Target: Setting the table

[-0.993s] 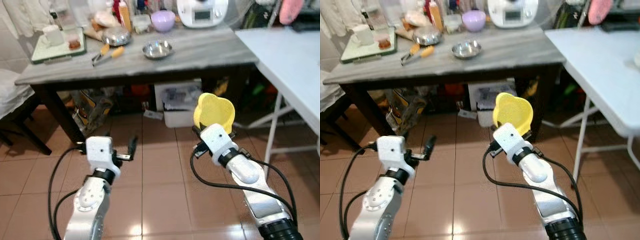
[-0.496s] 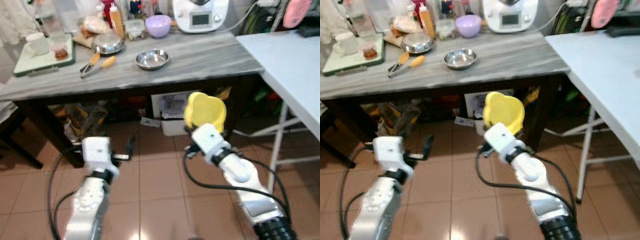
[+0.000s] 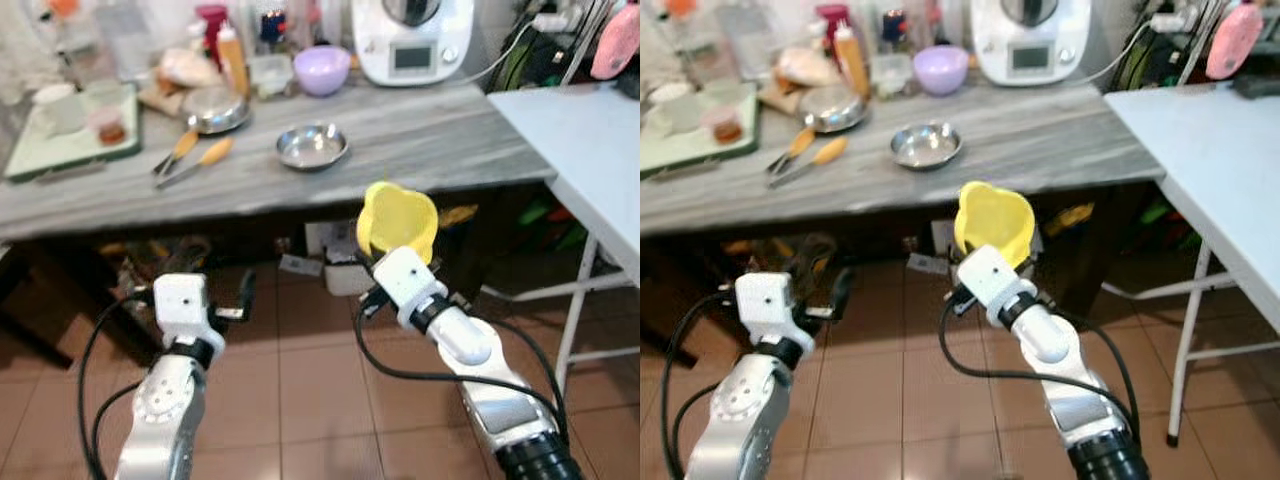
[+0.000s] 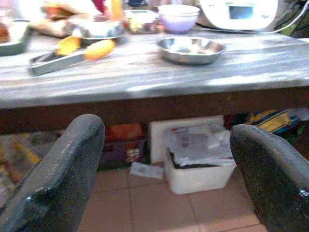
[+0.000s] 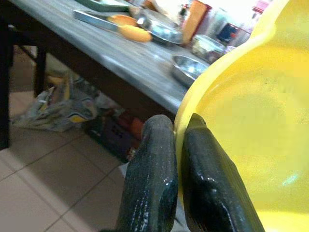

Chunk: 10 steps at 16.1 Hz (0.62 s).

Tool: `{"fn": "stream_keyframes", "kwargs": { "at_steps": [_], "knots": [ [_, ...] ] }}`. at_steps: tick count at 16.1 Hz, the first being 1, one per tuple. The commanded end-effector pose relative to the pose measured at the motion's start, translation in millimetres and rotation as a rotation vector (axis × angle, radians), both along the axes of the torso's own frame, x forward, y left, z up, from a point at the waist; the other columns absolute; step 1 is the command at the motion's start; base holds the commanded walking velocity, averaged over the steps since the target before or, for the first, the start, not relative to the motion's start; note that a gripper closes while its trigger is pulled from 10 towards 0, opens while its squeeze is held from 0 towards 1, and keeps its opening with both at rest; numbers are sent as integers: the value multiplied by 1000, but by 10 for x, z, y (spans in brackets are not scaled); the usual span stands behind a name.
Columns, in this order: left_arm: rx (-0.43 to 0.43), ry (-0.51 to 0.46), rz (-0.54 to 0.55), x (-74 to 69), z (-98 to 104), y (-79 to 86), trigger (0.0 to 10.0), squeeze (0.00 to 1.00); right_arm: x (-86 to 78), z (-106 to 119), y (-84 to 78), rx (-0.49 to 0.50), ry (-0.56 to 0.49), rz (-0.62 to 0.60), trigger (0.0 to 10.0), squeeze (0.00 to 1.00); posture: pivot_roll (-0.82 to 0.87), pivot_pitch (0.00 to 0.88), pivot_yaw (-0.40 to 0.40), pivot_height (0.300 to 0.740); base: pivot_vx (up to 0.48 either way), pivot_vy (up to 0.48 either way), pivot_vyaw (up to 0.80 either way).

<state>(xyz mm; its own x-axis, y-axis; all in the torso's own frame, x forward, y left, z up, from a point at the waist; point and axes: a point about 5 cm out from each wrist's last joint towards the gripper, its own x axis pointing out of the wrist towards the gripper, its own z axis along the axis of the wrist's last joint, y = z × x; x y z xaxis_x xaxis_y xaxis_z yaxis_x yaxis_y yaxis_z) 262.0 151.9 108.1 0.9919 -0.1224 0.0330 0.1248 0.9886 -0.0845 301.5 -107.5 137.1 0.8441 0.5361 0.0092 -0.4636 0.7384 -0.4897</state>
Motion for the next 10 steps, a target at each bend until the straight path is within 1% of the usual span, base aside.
{"fn": "stream_keyframes", "kwargs": {
  "at_steps": [1, 8, 9, 10],
  "knots": [
    [6, -5, -10, 9, 15, -31, 10000, 0, 19, 39, -26, -1, -16, -5, 10000, 0, -129, 71, 69, 740, 450, 0, 0],
    [5, -11, -16, 9, 38, -53, 10000, 0, 27, 156, 2, 20, -60, 0, 10000, 0, -127, 74, 70, 740, 449, 0, 0],
    [2, -23, -15, 12, 79, -54, 10000, 0, 27, 204, 11, 24, -80, 2, 10000, 0, -127, 74, 70, 740, 439, 0, 0],
    [5, -53, -20, 24, 170, -59, 10000, 0, 27, 288, 21, 33, -109, 3, 10000, 0, -127, 77, 72, 740, 442, 0, 0]
  ]
}}
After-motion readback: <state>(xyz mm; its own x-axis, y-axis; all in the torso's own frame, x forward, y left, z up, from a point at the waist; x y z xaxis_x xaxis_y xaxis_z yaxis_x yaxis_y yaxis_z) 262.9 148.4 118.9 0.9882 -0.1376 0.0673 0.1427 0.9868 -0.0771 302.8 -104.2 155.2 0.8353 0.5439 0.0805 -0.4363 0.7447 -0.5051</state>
